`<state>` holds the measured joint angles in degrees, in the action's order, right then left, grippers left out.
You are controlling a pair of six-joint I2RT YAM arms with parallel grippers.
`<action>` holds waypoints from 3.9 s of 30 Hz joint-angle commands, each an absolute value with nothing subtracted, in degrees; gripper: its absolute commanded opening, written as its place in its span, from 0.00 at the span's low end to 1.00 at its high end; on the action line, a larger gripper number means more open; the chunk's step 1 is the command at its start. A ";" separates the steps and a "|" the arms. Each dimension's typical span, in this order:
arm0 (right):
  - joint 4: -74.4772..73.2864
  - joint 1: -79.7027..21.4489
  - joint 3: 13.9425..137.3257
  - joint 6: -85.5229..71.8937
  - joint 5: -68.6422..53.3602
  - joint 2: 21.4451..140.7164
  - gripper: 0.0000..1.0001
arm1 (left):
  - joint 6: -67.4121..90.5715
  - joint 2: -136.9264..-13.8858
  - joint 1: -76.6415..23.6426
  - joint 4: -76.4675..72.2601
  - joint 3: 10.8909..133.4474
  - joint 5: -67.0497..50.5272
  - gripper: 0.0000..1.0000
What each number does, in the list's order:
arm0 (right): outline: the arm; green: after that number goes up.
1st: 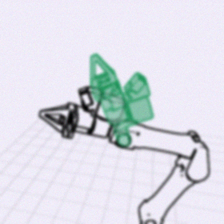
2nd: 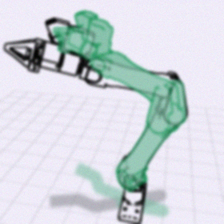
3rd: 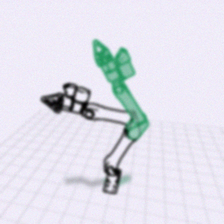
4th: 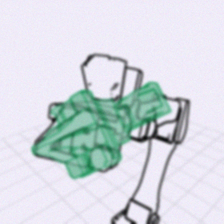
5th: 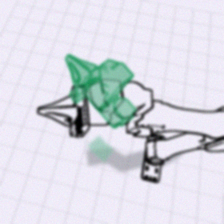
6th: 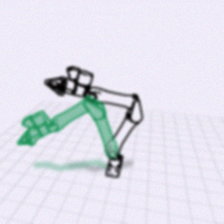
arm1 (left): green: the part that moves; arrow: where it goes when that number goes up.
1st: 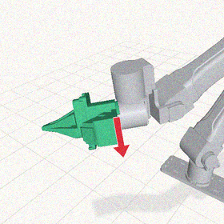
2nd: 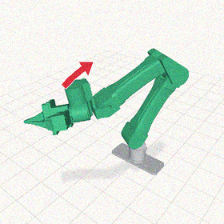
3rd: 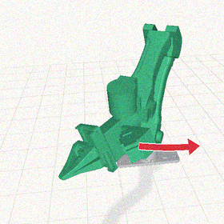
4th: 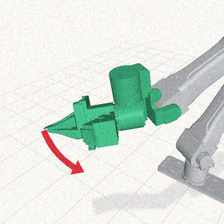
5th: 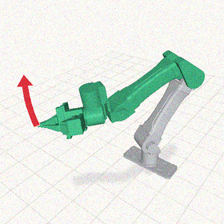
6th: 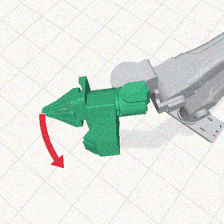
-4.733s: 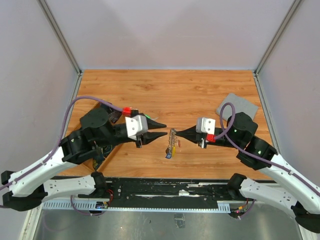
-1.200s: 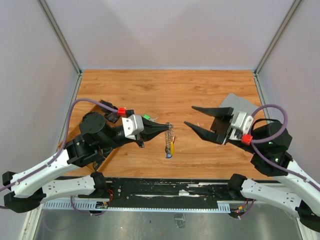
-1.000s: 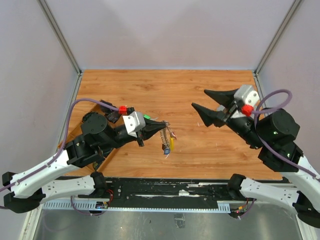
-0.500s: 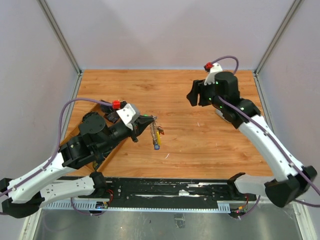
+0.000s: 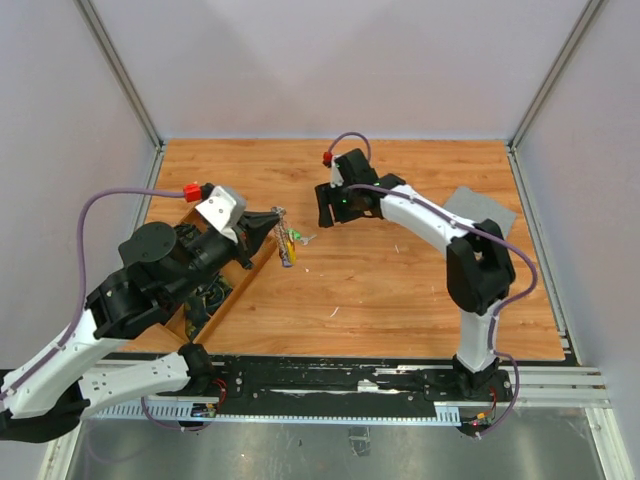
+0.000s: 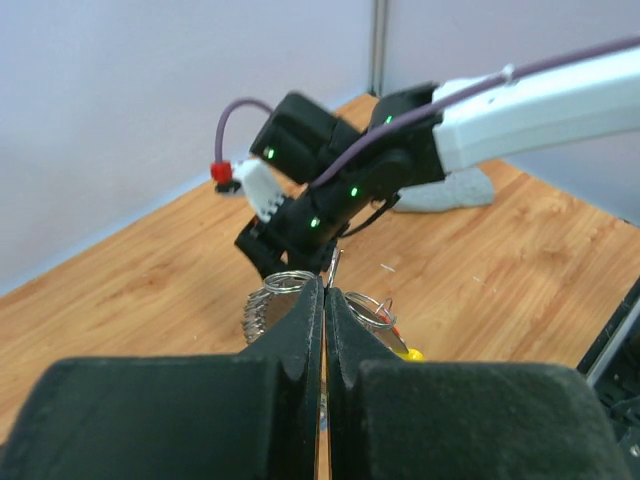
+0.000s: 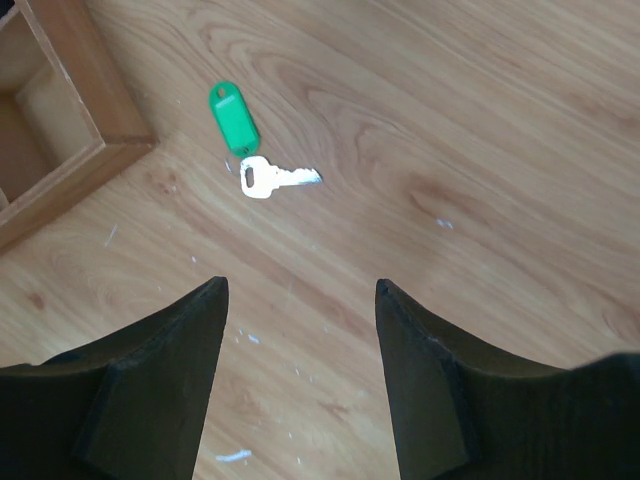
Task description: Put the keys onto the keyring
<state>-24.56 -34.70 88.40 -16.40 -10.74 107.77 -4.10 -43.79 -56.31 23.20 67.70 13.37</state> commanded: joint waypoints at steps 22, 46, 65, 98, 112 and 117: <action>-37.34 -47.39 119.94 -5.47 0.81 136.71 0.44 | -5.14 -41.43 -55.90 24.72 71.85 18.77 0.00; -37.89 -48.08 119.64 -3.88 4.04 138.36 0.17 | -5.66 -41.13 -55.90 22.65 69.48 16.38 0.00; -28.18 -45.56 105.13 -0.57 -6.38 123.02 0.01 | -5.71 -40.83 -55.90 22.24 68.58 16.49 0.01; -22.47 -36.45 68.23 9.69 -36.62 52.56 0.01 | -11.94 -45.87 -56.65 10.60 62.15 1.54 0.00; -26.43 -36.47 72.97 8.08 -56.05 47.96 0.01 | -26.34 -47.80 -75.22 2.47 61.12 17.99 0.00; -25.03 -36.47 72.58 7.73 -56.55 47.50 0.01 | -32.90 -48.96 -80.40 -2.26 59.68 25.86 0.01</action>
